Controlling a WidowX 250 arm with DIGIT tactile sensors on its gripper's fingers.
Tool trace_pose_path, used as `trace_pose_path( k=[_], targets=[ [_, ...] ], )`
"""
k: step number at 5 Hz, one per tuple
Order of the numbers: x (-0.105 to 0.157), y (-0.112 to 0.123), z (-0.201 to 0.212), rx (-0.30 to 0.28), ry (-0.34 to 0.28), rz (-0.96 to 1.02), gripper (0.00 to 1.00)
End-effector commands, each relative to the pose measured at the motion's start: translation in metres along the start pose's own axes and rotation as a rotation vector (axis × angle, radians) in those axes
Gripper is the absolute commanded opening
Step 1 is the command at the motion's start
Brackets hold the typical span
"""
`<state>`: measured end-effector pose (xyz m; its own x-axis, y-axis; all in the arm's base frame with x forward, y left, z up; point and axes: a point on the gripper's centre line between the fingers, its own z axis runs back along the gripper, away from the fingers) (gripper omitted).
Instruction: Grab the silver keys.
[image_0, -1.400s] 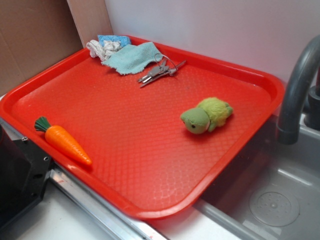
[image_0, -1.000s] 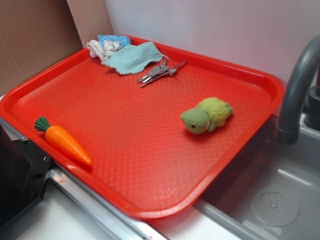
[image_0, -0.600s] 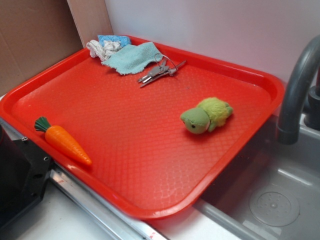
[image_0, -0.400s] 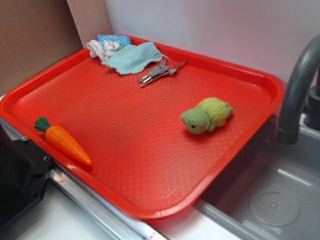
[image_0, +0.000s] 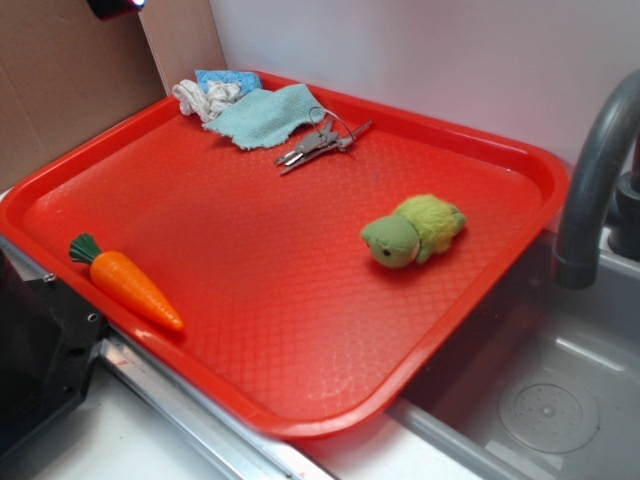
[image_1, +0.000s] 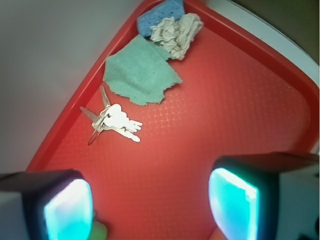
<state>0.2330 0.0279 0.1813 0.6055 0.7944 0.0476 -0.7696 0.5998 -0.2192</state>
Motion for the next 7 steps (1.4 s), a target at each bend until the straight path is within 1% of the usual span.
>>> trace_pose_path(
  k=[1,2,3,4,5,6,7],
  targets=[
    [0.007,0.004,0.011,-0.038,-0.037,0.031,1.00],
    [0.019,0.010,-0.026,0.009,-0.039,0.055,1.00],
    [0.046,-0.004,-0.061,0.016,-0.141,-0.029,1.00],
    [0.056,-0.008,-0.076,-0.046,-0.119,0.007,1.00],
    [0.065,-0.028,-0.099,-0.088,-0.081,-0.022,1.00],
    [0.053,-0.049,-0.108,-0.100,0.001,-0.021,1.00],
    [0.039,-0.069,-0.122,-0.140,0.066,-0.060,1.00]
  ],
)
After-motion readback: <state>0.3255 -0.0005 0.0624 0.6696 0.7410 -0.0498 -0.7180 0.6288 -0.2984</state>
